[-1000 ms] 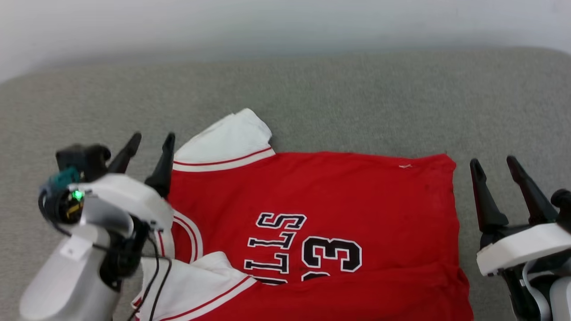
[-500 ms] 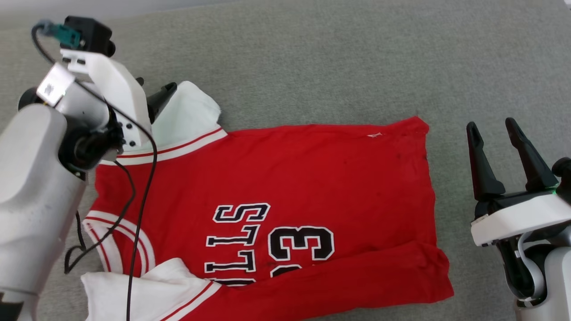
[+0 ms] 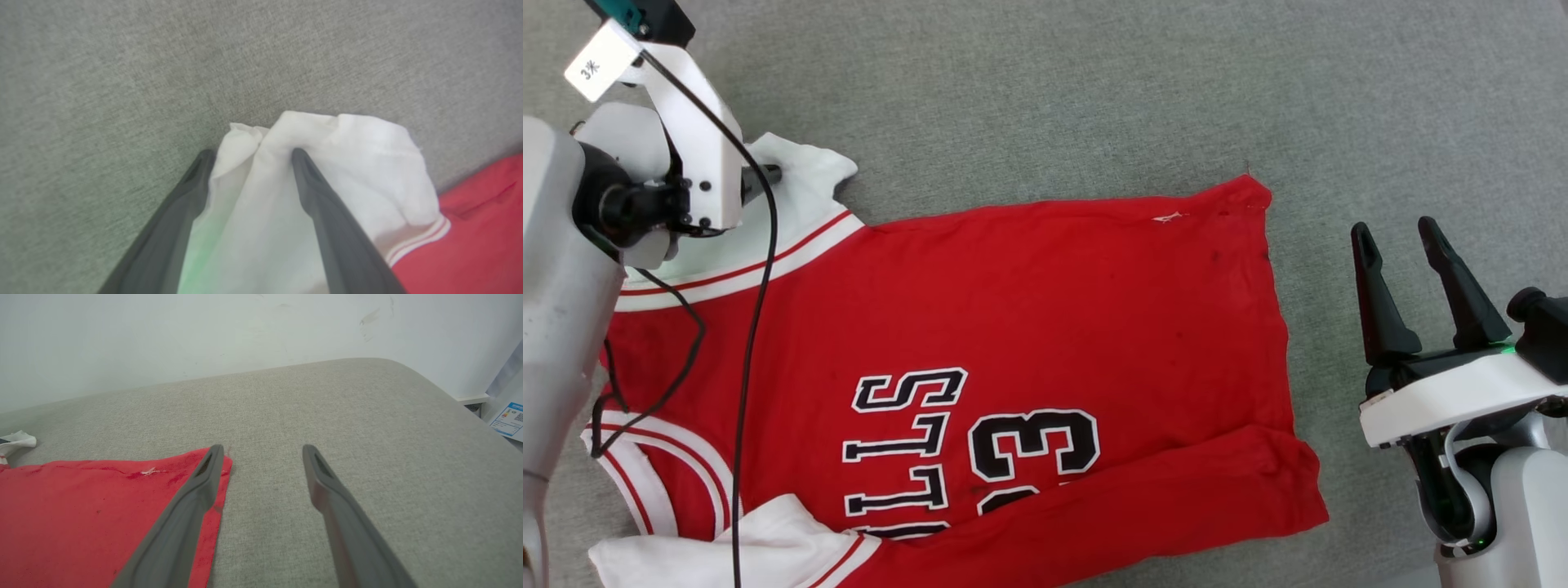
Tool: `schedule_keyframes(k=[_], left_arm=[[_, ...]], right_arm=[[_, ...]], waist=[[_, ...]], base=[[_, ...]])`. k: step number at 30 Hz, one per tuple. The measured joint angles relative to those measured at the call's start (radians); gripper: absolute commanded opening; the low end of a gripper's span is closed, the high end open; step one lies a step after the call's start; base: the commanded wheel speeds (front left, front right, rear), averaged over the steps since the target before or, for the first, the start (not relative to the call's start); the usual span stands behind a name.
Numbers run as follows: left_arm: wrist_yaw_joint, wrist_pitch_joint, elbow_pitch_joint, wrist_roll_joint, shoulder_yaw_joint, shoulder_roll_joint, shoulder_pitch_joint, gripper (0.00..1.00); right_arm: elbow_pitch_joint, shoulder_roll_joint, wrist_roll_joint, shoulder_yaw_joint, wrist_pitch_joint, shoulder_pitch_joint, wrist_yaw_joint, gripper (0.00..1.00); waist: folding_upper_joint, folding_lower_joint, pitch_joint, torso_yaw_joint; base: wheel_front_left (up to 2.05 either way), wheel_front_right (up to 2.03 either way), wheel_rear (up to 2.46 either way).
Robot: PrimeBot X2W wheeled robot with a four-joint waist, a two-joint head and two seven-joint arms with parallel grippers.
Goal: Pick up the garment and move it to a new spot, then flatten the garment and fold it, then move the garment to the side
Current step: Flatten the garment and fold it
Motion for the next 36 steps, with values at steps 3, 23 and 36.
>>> schedule_keyframes(k=[3,23,36], left_arm=[[0.013,0.054,0.026,-0.01,-0.007,-0.007,-0.015,0.44],[-0.048,-0.211,0.046,0.019,-0.06,-0.098,-0.015,0.0],[-0.056,-0.285,-0.074,-0.013,-0.094,-0.104,-0.027,0.0]], right_arm=[[0.01,0.002,0.013,0.001,-0.001,-0.006,0.0,1.0],[0.238,-0.23,0.235,0.142,0.437,-0.235,0.0,1.0],[0.475,-0.316,0.309,0.359,0.725,-0.456,0.0,1.0]], waist=[[0.0,-0.0003,0.01,-0.012],[0.0,0.0,-0.05,0.107],[0.0,-0.0001,-0.015,0.203]], base=[[0.0,0.0,0.0],[0.0,0.0,0.0],[0.0,0.0,0.0]])
